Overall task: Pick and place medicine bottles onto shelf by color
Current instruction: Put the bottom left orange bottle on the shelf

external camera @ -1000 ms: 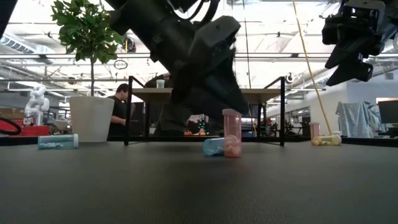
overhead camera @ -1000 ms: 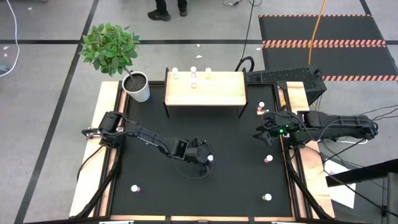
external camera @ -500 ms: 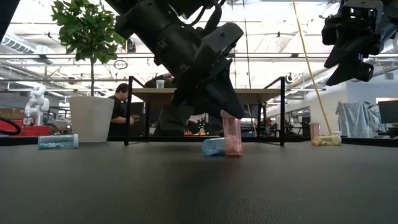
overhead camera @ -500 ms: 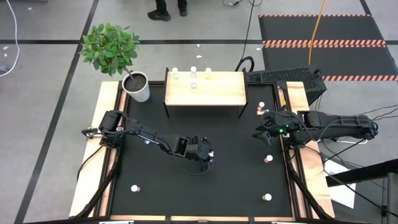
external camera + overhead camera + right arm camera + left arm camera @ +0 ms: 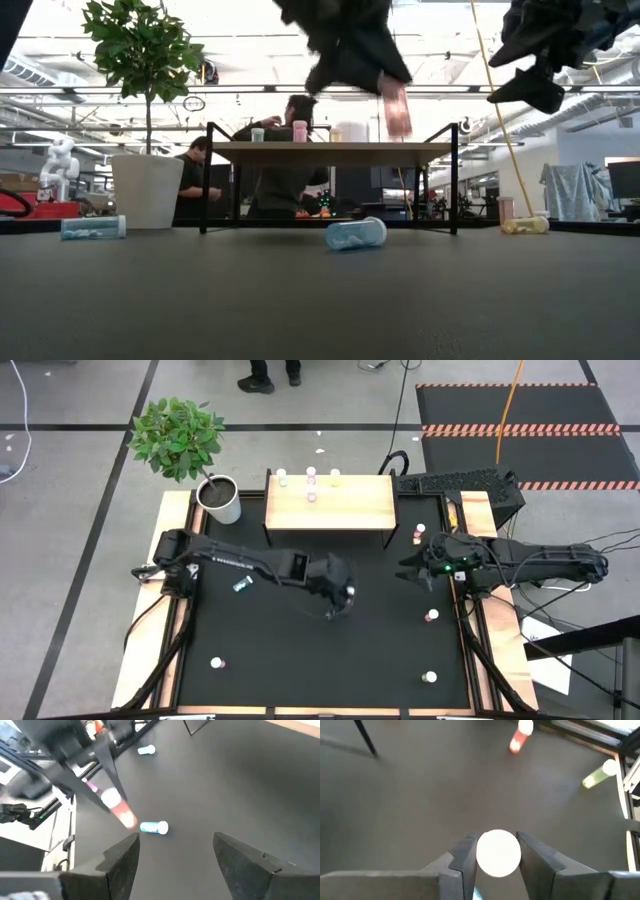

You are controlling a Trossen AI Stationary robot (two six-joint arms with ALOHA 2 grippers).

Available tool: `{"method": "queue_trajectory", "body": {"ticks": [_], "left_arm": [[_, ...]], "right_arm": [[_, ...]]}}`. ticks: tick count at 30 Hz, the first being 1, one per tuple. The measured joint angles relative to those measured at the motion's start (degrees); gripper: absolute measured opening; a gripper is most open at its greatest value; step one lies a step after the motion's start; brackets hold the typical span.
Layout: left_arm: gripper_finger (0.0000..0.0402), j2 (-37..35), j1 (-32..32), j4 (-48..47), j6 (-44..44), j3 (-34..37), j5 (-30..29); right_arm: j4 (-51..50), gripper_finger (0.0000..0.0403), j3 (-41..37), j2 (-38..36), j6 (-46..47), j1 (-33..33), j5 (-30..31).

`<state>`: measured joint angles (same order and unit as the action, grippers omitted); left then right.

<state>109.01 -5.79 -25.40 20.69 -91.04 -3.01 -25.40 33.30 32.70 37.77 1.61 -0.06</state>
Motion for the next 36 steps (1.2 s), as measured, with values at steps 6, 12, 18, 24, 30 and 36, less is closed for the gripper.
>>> {"method": "queue_trajectory", "body": {"ticks": [6, 12, 18, 24, 30, 36], "left_arm": [[0.0131, -0.1, 5.5, -14.0, -7.4, -15.3, 0.0], [0.0135, -0.2, 14.5, -18.1, -15.5, -24.4, 1.6], [0.0132, 0.4, 25.9, -16.7, -22.2, -27.9, 4.9], [0.0132, 0.5, 33.2, -12.5, -28.0, -27.9, 10.6], [0.0132, 2.2, 37.3, -3.1, -30.9, -27.9, 14.4], [0.0132, 6.9, 38.6, 4.8, -31.1, -28.2, 18.4]], "right_arm": [[0.8, 0.0247, 0.0, 1.4, -1.6, 0.3, 3.5], [0.8, 0.0247, 0.0, 1.7, -1.0, 0.4, 9.2], [2.5, 0.0247, 0.0, 3.2, -2.4, 4.6, 12.2], [7.4, 0.0247, 0.0, 6.7, -2.9, 11.6, 12.1], [14.3, 0.0247, 0.0, 11.7, -2.6, 18.3, 10.9], [18.5, 0.0247, 0.1, 15.7, 0.6, 21.7, 7.0]]}}
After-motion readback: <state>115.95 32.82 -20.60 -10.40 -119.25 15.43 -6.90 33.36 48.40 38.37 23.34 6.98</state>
